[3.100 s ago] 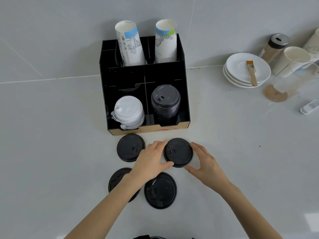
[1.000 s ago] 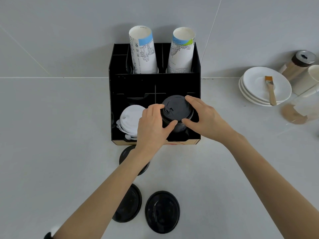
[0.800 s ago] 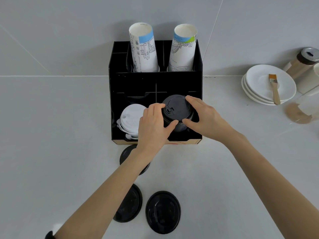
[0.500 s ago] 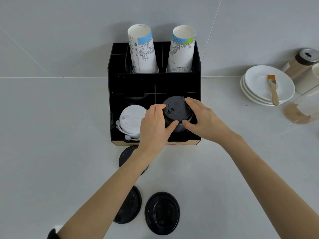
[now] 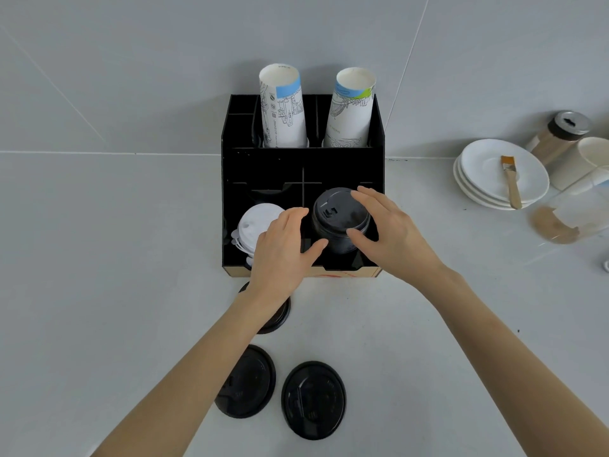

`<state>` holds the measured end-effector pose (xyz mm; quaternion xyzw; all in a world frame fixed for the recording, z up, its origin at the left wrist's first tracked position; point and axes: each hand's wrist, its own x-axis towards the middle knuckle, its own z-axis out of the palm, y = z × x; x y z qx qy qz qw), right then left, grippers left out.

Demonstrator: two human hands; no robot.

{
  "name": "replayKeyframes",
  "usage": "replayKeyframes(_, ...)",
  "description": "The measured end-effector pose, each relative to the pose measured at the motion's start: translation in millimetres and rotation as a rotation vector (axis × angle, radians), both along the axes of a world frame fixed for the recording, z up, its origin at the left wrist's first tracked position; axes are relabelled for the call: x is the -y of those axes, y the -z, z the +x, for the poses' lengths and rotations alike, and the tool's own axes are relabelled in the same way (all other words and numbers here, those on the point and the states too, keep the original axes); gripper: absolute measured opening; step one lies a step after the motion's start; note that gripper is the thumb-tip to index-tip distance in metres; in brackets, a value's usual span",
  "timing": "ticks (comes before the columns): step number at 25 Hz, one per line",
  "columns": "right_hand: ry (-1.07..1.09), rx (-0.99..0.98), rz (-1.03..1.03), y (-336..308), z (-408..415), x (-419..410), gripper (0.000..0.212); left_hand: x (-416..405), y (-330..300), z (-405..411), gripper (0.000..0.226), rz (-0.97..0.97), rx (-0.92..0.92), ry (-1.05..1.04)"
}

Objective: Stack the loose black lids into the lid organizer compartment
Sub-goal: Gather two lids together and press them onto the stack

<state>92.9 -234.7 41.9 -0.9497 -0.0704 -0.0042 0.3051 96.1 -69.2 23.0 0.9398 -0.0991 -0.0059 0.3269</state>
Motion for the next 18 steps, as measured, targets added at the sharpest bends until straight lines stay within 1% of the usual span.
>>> replayKeyframes(3, -0.019, 0.024, 0.043, -4.0, -13.9, -10.0, 0.048, -20.0, -2.7, -14.5, 0.051, 0.018, -0.017, -0.045)
replayKeyframes(8, -0.113, -0.018, 0.104, 1.5, -41.1, -35.5, 0.043, -56.0, 3.0, -41.9, 0.048, 0.001, -0.046, -0.078)
replayKeyframes(13, -0.176, -0.149, 0.099, 23.4, -61.3, -58.8, 0.046, -84.9, 21.0, -63.8, 0.044, -0.001, -0.136, -0.129)
replayKeyframes(18, -0.169, -0.268, 0.04, 51.0, -66.0, -75.6, 0.049, -100.6, 36.8, -74.7, 0.05, 0.036, -0.23, -0.175)
